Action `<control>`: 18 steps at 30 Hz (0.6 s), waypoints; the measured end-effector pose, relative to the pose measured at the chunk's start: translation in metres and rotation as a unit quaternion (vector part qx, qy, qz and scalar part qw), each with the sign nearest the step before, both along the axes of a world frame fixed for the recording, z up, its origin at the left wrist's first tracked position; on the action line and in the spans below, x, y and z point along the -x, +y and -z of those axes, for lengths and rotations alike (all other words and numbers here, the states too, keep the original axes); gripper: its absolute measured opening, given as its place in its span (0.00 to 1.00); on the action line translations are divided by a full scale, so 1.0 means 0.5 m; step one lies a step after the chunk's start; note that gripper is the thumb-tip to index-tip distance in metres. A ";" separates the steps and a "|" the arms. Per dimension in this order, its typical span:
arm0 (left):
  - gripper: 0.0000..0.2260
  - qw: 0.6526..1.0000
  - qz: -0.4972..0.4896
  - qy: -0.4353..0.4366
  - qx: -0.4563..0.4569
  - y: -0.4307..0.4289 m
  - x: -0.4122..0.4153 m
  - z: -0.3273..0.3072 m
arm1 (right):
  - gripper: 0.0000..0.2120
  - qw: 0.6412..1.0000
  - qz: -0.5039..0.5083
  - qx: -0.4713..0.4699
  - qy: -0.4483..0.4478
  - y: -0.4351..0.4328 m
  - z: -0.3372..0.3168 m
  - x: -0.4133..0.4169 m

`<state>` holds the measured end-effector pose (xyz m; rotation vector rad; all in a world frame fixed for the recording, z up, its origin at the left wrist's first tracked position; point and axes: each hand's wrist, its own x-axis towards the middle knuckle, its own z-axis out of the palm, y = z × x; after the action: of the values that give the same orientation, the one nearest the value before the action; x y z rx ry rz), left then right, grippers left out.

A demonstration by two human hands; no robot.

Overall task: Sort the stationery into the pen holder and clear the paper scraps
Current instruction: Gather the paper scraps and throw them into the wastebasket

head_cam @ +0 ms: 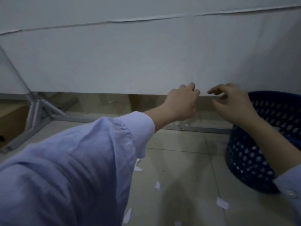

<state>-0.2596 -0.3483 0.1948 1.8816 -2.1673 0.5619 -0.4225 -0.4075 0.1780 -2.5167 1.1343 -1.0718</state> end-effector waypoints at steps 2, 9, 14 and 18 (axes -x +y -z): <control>0.16 0.999 -0.033 0.000 -0.021 0.042 -0.084 0.007 | 0.12 0.999 -0.033 -0.004 0.031 0.026 0.004 -0.075; 0.15 0.969 -0.197 0.106 -0.104 0.215 -0.381 0.096 | 0.21 0.968 -0.173 -0.045 0.177 0.134 0.070 -0.324; 0.19 0.935 -0.283 0.174 -0.127 0.341 -0.540 0.189 | 0.29 0.920 -0.239 -0.060 0.305 0.204 0.133 -0.470; 0.20 0.897 -0.333 0.236 -0.169 0.436 -0.610 0.289 | 0.35 0.880 -0.249 -0.027 0.404 0.243 0.179 -0.547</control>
<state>0.0452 -0.1305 0.0506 2.6101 -1.3463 -0.2014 -0.1488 -0.2859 0.0887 -3.0168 0.5257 0.1756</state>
